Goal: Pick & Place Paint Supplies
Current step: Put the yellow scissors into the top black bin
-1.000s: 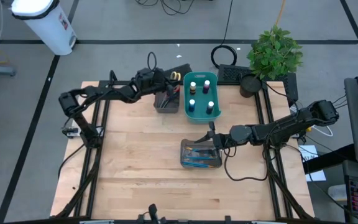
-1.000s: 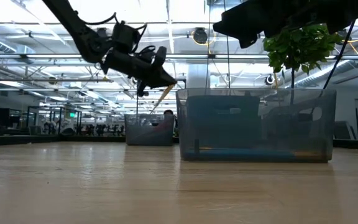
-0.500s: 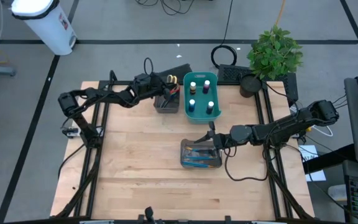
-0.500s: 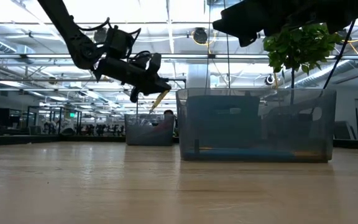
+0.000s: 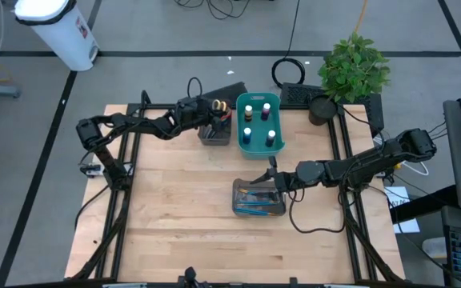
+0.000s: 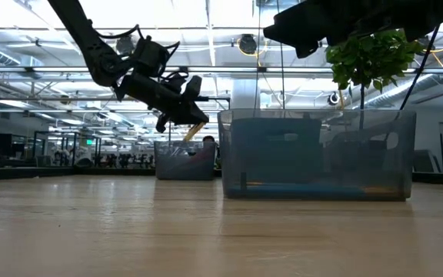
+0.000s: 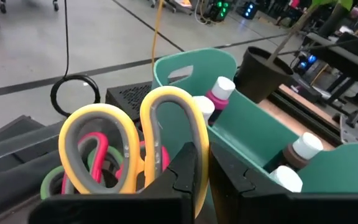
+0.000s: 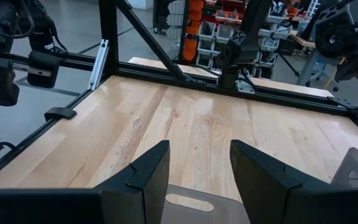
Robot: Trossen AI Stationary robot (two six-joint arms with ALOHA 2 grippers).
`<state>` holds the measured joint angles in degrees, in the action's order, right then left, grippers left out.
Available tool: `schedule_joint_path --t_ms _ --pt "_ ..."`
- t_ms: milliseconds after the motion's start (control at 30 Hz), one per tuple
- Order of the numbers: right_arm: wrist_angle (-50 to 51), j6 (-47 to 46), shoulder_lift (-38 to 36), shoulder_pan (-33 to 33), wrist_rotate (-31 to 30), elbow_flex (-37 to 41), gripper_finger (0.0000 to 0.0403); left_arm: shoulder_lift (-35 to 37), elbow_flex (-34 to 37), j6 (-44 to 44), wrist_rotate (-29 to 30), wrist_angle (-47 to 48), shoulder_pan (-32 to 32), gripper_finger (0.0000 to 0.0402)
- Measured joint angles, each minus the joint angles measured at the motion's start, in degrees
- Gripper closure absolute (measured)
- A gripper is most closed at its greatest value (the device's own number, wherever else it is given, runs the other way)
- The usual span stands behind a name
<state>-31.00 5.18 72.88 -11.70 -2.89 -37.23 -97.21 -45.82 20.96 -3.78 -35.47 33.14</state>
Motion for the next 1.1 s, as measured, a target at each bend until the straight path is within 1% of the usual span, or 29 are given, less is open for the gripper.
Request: schedule_joint_path --t_ms 267,633,833,967,1100 --pt "0.0 0.01 0.0 -0.02 0.0 0.0 0.0243 0.0 0.0 0.77 1.79 0.28 -0.21 0.0373" --pt "0.0 0.01 -0.01 0.0 0.0 0.0 0.0243 0.0 0.0 0.85 7.33 1.52 -1.87 0.0372" --pt "0.0 0.01 0.0 -0.02 0.02 0.0 0.0243 0.0 0.0 -0.61 7.4 3.71 -2.14 0.0371" --pt "0.0 0.01 0.0 -0.02 0.0 0.0 0.0243 0.0 0.0 -0.46 7.44 3.84 -2.05 0.0371" --pt "0.0 0.03 -0.01 -0.01 0.0 0.0 0.0243 0.0 0.0 -2.09 7.42 4.05 -2.16 0.0371"
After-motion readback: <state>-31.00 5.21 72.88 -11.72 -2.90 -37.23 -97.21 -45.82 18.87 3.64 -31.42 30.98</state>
